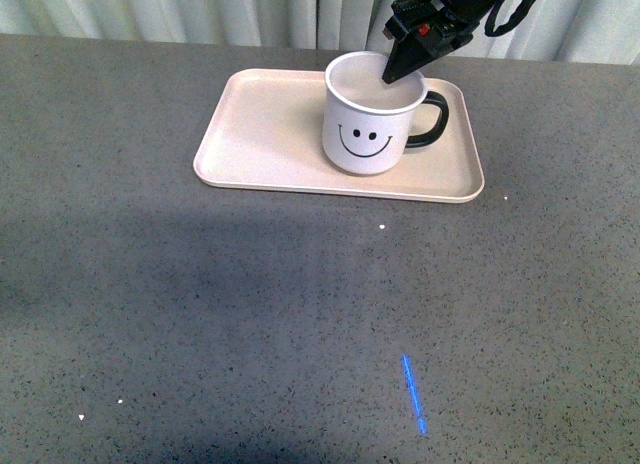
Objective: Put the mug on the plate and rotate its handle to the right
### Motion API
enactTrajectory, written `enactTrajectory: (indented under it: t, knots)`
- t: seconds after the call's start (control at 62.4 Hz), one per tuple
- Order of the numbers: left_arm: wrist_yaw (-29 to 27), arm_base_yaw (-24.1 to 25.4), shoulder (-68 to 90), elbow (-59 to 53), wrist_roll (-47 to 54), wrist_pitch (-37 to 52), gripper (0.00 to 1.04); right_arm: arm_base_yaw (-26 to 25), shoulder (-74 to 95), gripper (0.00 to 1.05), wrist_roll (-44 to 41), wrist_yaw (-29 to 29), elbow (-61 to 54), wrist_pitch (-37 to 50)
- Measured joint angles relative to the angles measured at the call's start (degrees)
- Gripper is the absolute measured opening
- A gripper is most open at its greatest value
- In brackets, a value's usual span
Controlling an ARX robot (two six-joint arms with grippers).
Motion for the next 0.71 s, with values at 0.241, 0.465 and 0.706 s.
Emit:
enactTrajectory:
  t: [0.241, 0.465, 0.706]
  knots:
    - [0.0, 0.0, 0.0, 0.0, 0.0, 0.0, 0.95, 0.2, 0.8, 0.17, -2.4, 1.3, 0.0, 0.4]
    - [0.0, 0.0, 0.0, 0.0, 0.0, 0.0, 0.95, 0.3, 0.9, 0.63, -4.0, 1.0, 1.7, -0.5]
    - [0.0, 0.0, 0.0, 0.0, 0.0, 0.0, 0.95, -0.5, -6.6, 0.97, -1.2, -7.4, -4.3, 9.6]
